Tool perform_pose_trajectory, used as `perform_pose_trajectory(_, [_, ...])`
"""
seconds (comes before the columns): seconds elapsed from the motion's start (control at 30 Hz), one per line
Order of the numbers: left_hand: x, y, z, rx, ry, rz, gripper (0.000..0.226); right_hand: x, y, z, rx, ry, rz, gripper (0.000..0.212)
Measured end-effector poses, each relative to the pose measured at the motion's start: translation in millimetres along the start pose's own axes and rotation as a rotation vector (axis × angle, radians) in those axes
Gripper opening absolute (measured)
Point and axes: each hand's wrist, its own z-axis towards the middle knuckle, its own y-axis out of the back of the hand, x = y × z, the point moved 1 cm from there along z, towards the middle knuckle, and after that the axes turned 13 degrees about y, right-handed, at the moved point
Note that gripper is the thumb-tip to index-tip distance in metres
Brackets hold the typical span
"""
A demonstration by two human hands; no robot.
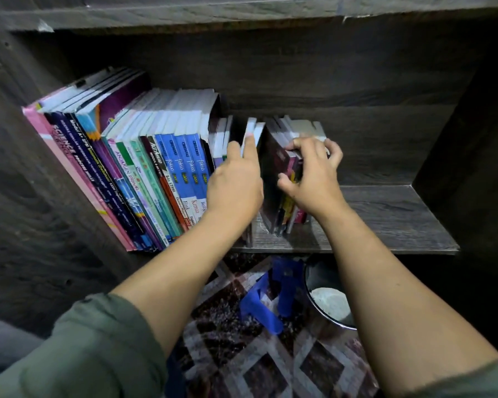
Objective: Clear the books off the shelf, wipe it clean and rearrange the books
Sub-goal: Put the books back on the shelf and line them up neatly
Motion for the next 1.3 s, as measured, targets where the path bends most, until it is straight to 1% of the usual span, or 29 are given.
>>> perform_pose_trajectory(0.07, [5, 4, -1, -0.080, -0.110, 0.049, 0.073, 2, -4, -3, 0.026, 0.057, -0.027, 0.065])
perform_pose_trajectory(0.1, [8, 6, -1, -0.124, -0.143, 0.128, 0.081, 3, -6, -7, 0.007, 0.084, -0.027, 0.074])
perform_pose_trajectory(0.17, [17, 7, -1, -0.176, -0.141, 0.282, 0.102, 4, -8, -14, -0.075, 0.094, 0.009, 0.096])
perform_pose_trajectory(0.23, [26, 4, 0, -0.191, -0.117, 0.316, 0.112, 1, -11, -20, -0.132, 0.025, 0.079, 0.113])
perform_pose_trajectory(0.33, [34, 1, 7, -0.183, -0.161, 0.251, 0.107, -7, -17, -25, -0.041, -0.186, 0.335, 0.126])
perform_pose_trajectory(0.37, [35, -1, 10, -0.178, -0.167, 0.243, 0.105, -10, -19, -27, 0.006, -0.239, 0.388, 0.128])
perform_pose_trajectory(0.47, [36, -10, 18, -0.205, -0.131, 0.279, 0.099, -20, -22, -30, 0.151, -0.364, 0.408, 0.133])
perform_pose_trajectory(0.53, [36, -17, 20, -0.261, -0.098, 0.295, 0.097, -24, -20, -26, 0.199, -0.414, 0.410, 0.137])
perform_pose_trajectory(0.57, [36, -20, 21, -0.281, -0.091, 0.302, 0.097, -25, -21, -23, 0.205, -0.426, 0.416, 0.135])
perform_pose_trajectory(0.67, [34, -22, 22, -0.264, -0.093, 0.363, 0.108, -21, -26, -23, 0.191, -0.453, 0.399, 0.127])
perform_pose_trajectory(0.73, [35, -23, 17, -0.276, -0.038, 0.467, 0.116, -17, -32, -26, 0.201, -0.462, 0.413, 0.136])
perform_pose_trajectory(0.8, [38, -17, 8, -0.358, 0.067, 0.545, 0.117, -15, -40, -29, 0.208, -0.475, 0.418, 0.145])
perform_pose_trajectory(0.87, [44, -13, 4, -0.378, 0.089, 0.512, 0.114, -11, -49, -30, 0.170, -0.508, 0.380, 0.141])
perform_pose_trajectory(0.97, [57, -10, 7, -0.366, -0.007, 0.350, 0.100, -5, -56, -30, 0.082, -0.537, 0.312, 0.132])
perform_pose_trajectory(1.07, [66, -13, 11, -0.390, -0.056, 0.284, 0.079, -5, -53, -26, 0.091, -0.498, 0.362, 0.141])
perform_pose_trajectory(1.13, [68, -16, 12, -0.395, -0.066, 0.255, 0.067, 0, -51, -24, 0.061, -0.459, 0.348, 0.146])
perform_pose_trajectory(1.23, [66, -18, 16, -0.384, -0.062, 0.212, 0.070, 12, -54, -22, -0.009, -0.419, 0.229, 0.144])
perform_pose_trajectory(1.3, [64, -19, 17, -0.374, -0.050, 0.182, 0.073, 14, -55, -21, -0.015, -0.390, 0.168, 0.143])
